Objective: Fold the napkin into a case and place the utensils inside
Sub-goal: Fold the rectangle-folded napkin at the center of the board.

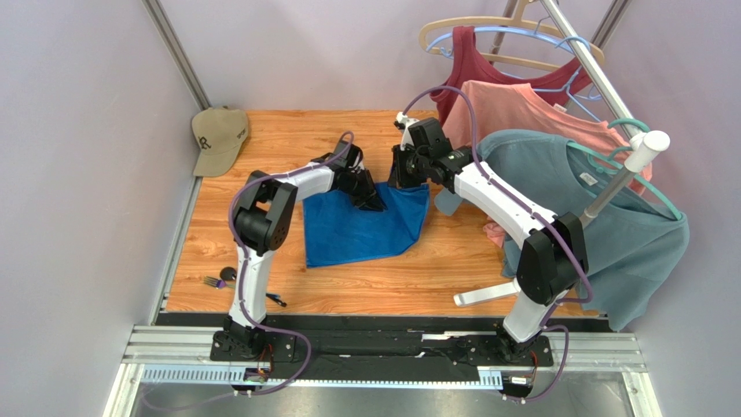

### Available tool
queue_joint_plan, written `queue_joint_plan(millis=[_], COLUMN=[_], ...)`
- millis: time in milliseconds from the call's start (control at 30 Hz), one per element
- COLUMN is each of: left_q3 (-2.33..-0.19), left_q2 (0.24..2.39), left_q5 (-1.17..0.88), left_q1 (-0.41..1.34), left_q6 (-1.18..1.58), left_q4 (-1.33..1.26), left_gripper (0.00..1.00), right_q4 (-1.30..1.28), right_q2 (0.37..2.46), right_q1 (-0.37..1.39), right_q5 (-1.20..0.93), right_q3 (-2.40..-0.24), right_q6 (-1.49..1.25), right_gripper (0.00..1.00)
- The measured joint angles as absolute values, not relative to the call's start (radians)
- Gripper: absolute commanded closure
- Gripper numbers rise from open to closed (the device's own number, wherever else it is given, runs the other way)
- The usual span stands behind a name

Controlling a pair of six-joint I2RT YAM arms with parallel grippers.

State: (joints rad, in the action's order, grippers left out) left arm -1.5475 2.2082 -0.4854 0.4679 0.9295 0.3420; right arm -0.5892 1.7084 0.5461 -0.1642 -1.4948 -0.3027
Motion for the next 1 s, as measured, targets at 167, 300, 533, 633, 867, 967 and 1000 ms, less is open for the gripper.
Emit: queue_joint_plan(millis=[167, 300, 533, 633, 867, 967, 1000], left_q3=[-1.378, -1.259, -1.179, -1.177, -1.174, -1.164, -1.162], left_q2=[2.034, 1.855, 1.829, 1.874, 2.04, 2.084, 2.086], left_q5=[-0.487, -0.465, -0.52, -0.549, -0.621, -0.695, -0.696], left_q1=[0.411, 0.346, 0.423, 0.507, 0.607, 0.608, 0.608], left_q6=[0.832, 0.753, 0.752, 0.799, 0.928, 0.998, 1.008], left_q4=[0.4, 0.457, 0.378, 0.314, 0.128, 0.037, 0.019], left_gripper=[0.71, 0.72, 0.78, 0.8, 0.83, 0.84, 0.83], right_q4=[-0.571, -0.571, -0.575, -0.585, -0.592, -0.579, -0.575], right_q2=[1.715, 1.715, 1.713, 1.71, 1.672, 1.652, 1.645], right_q1=[0.546, 0.546, 0.546, 0.546, 0.546, 0.546, 0.546], right_q5=[-0.221, -0.244, -0.243, -0.234, -0.214, -0.22, -0.223], right_q3=[-1.486, -1.486, -1.484, -1.484, -1.483, -1.477, -1.472], right_q6=[-0.328, -0.336, -0.351, -0.355, -0.407, -0.447, -0.459], right_gripper=[1.0, 1.0, 1.0, 1.0, 1.0, 1.0, 1.0])
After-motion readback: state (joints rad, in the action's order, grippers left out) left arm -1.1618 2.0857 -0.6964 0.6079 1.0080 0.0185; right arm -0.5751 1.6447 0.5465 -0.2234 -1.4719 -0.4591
